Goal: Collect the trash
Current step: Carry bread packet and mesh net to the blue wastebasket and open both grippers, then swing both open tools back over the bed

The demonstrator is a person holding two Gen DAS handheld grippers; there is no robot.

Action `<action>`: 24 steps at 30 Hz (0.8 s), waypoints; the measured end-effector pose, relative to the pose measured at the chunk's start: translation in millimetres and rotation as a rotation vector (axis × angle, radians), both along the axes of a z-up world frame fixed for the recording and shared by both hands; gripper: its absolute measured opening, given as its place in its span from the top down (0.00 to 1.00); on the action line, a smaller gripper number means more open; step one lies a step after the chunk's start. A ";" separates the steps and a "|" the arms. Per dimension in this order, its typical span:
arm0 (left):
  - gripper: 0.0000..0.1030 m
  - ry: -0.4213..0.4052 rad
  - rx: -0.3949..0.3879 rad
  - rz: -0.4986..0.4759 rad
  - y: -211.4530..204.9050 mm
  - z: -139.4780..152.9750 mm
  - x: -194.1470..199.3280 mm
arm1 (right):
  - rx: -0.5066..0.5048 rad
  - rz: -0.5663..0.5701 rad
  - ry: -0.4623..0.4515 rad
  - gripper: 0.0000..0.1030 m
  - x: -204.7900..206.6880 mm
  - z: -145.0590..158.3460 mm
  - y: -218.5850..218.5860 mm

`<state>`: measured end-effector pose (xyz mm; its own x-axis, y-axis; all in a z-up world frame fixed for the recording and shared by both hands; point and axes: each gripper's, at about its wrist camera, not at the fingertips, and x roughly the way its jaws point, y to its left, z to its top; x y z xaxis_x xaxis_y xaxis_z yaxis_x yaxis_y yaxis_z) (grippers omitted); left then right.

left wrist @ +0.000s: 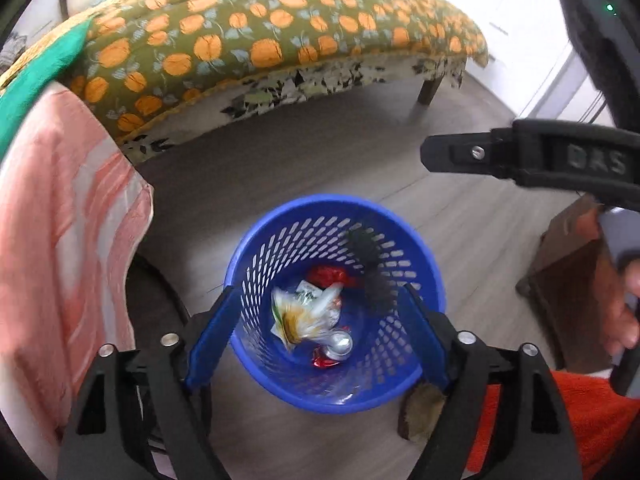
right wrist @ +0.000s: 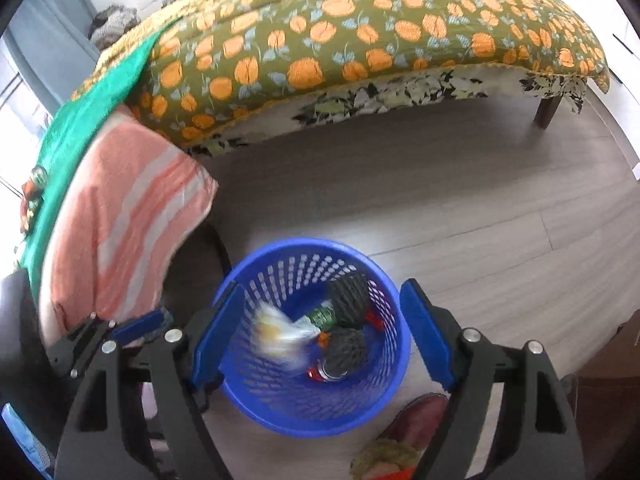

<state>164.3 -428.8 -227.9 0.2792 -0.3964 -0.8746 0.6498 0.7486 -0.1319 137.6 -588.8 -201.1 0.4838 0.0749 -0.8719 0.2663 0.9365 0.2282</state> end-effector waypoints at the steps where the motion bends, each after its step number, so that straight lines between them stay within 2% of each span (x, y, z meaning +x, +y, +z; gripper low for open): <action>1: 0.20 -0.006 -0.009 0.003 3.4 5.9 -2.2 | -0.003 -0.005 -0.009 0.24 0.2 3.3 0.6; 5: 0.16 -0.030 -0.086 0.003 33.3 48.8 -21.4 | -0.068 -0.023 -0.099 0.23 -3.0 34.9 15.0; 8: 0.11 -0.067 -0.144 0.003 76.4 83.2 -44.2 | -0.159 -0.022 -0.198 0.18 -8.2 62.6 39.8; 10: 0.10 -0.084 -0.156 0.009 103.0 93.0 -54.1 | -0.195 -0.011 -0.261 0.18 -11.6 75.9 60.0; 13: 0.10 -0.112 -0.127 0.039 151.2 98.2 -69.0 | -0.236 0.056 -0.344 0.18 -13.8 87.6 104.0; 16: 0.10 -0.155 -0.054 0.123 204.0 94.9 -74.2 | -0.277 0.138 -0.375 0.18 -13.3 87.1 144.1; 18: 0.10 -0.181 -0.010 0.209 244.1 94.0 -69.3 | -0.268 0.205 -0.384 0.18 -15.1 83.4 178.6; 24: 0.10 -0.187 -0.007 0.520 348.2 98.9 -23.0 | -0.182 0.393 -0.404 0.18 -22.6 73.6 278.6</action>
